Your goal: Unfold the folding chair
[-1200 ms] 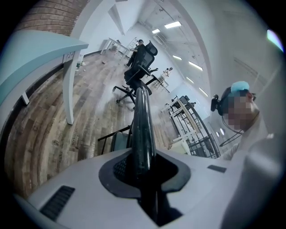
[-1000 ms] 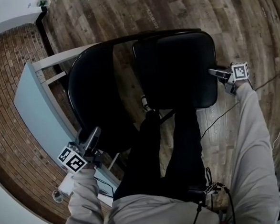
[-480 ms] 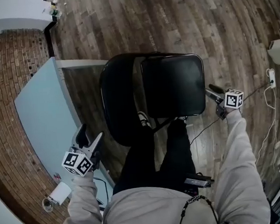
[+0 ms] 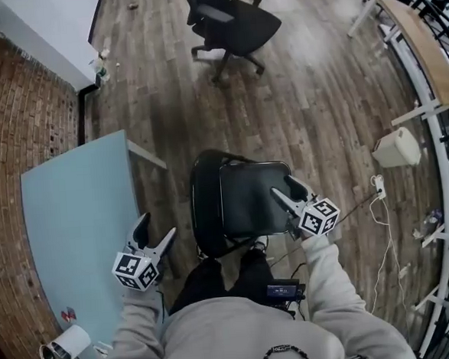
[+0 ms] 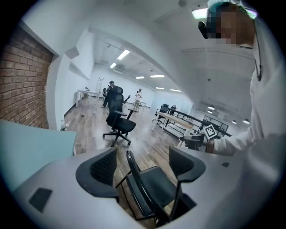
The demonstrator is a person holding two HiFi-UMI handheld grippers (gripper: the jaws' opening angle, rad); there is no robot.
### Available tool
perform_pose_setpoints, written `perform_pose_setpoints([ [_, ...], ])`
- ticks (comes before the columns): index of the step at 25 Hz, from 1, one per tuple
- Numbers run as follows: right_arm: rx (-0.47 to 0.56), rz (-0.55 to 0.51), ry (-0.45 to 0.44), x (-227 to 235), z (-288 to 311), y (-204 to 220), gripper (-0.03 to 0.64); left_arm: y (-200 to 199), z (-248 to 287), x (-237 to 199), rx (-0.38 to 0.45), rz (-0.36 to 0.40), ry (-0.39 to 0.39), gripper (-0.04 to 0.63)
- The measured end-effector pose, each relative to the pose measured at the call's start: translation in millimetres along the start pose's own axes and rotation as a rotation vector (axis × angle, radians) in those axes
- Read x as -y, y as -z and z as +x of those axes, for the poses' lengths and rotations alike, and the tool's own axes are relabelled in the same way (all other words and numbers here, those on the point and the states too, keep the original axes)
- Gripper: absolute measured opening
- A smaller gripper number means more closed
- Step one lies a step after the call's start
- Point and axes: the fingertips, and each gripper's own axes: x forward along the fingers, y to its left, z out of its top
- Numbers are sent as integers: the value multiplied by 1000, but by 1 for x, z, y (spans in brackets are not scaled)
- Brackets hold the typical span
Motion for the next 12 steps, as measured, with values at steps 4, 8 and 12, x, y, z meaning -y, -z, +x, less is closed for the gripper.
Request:
perform_pose_setpoints([
  [4,50,-135,54,-98,-2,-80,67,-62,-43,18,123,84,64,91],
  [8,44,-360,17,-221,3,-126,9,-114,-76,40,184,179,130,8],
  [12,91,-474,-23,-319,2,-158,9,-166,-100,49,282,252,166,8],
])
